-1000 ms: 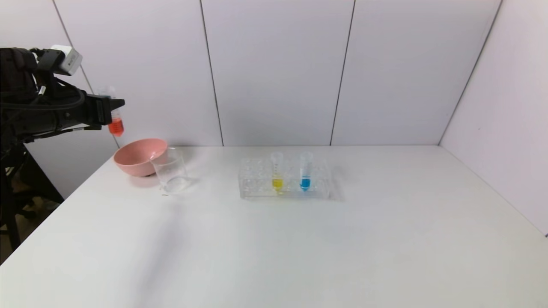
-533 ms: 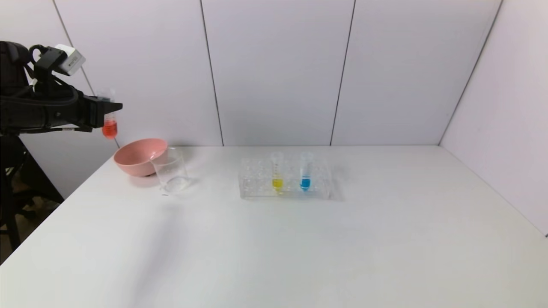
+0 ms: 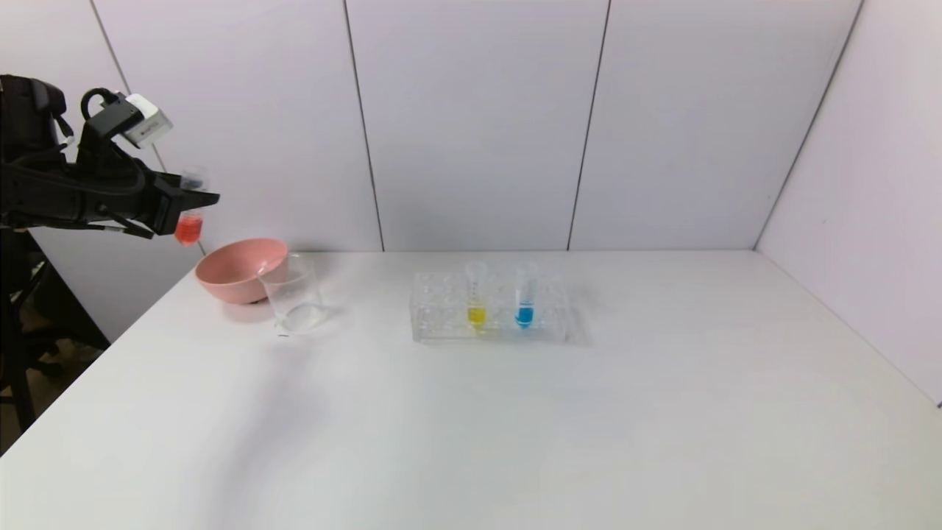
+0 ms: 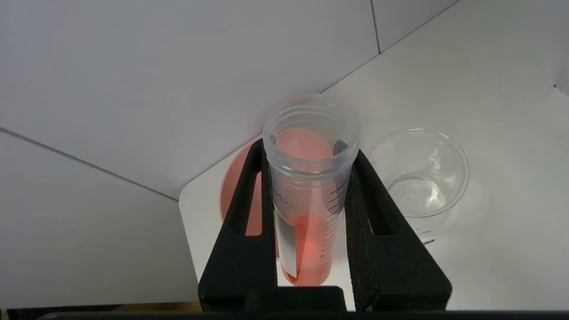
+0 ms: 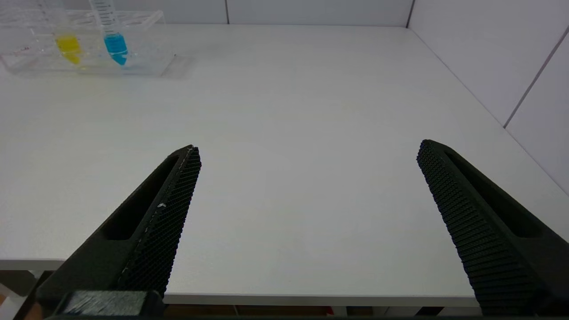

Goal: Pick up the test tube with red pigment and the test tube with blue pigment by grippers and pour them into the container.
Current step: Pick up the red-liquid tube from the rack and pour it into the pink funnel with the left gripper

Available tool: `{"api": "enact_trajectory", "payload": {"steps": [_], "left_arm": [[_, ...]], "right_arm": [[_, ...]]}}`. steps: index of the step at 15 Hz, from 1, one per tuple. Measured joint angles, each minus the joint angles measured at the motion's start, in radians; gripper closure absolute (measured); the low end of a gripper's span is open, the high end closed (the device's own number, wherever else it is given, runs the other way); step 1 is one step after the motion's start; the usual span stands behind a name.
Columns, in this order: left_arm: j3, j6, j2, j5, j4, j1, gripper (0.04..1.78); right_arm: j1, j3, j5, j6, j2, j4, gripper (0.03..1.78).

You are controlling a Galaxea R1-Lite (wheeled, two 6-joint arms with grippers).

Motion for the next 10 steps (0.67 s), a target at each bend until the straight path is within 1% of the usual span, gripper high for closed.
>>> {"api": "enact_trajectory", "payload": {"steps": [5, 10], "left_arm": [[-0.084, 0.162, 0.082, -0.085, 0.101, 0.0, 1.36], [-0.163, 0.262, 0.142, -0.092, 0.183, 0.0, 1.36]], "right_arm": [[0.0, 0.0, 0.0, 0.0, 0.0, 0.0, 0.04], [0.0, 0.0, 0.0, 0.0, 0.0, 0.0, 0.04]]}}
